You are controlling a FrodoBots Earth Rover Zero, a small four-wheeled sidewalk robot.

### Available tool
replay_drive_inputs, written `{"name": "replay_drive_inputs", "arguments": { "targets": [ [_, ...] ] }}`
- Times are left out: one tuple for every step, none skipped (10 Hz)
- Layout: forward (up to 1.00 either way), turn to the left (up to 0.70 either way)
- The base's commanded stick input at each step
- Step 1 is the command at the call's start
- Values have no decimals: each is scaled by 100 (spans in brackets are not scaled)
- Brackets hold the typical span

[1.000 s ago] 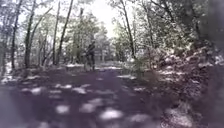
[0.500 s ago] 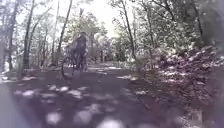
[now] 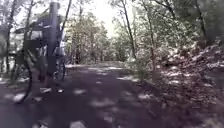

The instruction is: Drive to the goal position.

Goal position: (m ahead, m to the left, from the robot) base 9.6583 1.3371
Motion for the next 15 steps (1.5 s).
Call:
{"name": "replay_drive_inputs", "arguments": {
  "targets": [
    [45, 0],
    [45, 0],
    [45, 0],
    [45, 0],
    [45, 0],
    [45, 0],
    [45, 0],
    [45, 0],
    [45, 0],
    [45, 0],
    [45, 0],
    [45, 0],
    [45, 0],
    [45, 0],
    [45, 0]
  ]
}}
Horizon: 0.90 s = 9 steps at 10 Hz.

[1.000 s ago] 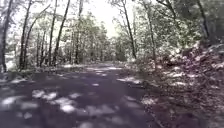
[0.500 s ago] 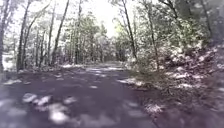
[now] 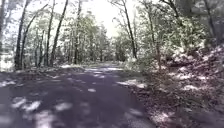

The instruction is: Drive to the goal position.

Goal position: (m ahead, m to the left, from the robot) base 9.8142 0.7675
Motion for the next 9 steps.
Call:
{"name": "replay_drive_inputs", "arguments": {
  "targets": [
    [45, 0],
    [45, 0],
    [45, 0],
    [45, 0],
    [45, 7],
    [45, 22],
    [45, 27],
    [45, 27],
    [45, 27]
  ]
}}
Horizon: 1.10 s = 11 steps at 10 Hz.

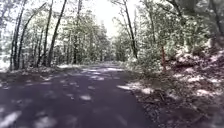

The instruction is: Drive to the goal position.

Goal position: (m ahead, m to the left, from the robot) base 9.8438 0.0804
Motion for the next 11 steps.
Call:
{"name": "replay_drive_inputs", "arguments": {
  "targets": [
    [45, 17],
    [45, 5],
    [45, 0],
    [45, 0],
    [45, 0],
    [45, 0],
    [45, 0],
    [45, 0],
    [45, 0],
    [45, 0],
    [45, 0]
  ]
}}
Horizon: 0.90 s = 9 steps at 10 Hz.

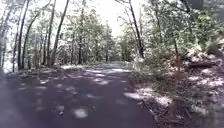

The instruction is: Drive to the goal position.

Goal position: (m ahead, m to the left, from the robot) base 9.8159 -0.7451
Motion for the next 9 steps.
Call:
{"name": "replay_drive_inputs", "arguments": {
  "targets": [
    [45, 0],
    [45, 0],
    [45, 0],
    [45, 0],
    [45, 0],
    [45, 0],
    [45, 0],
    [45, 0],
    [45, 0]
  ]
}}
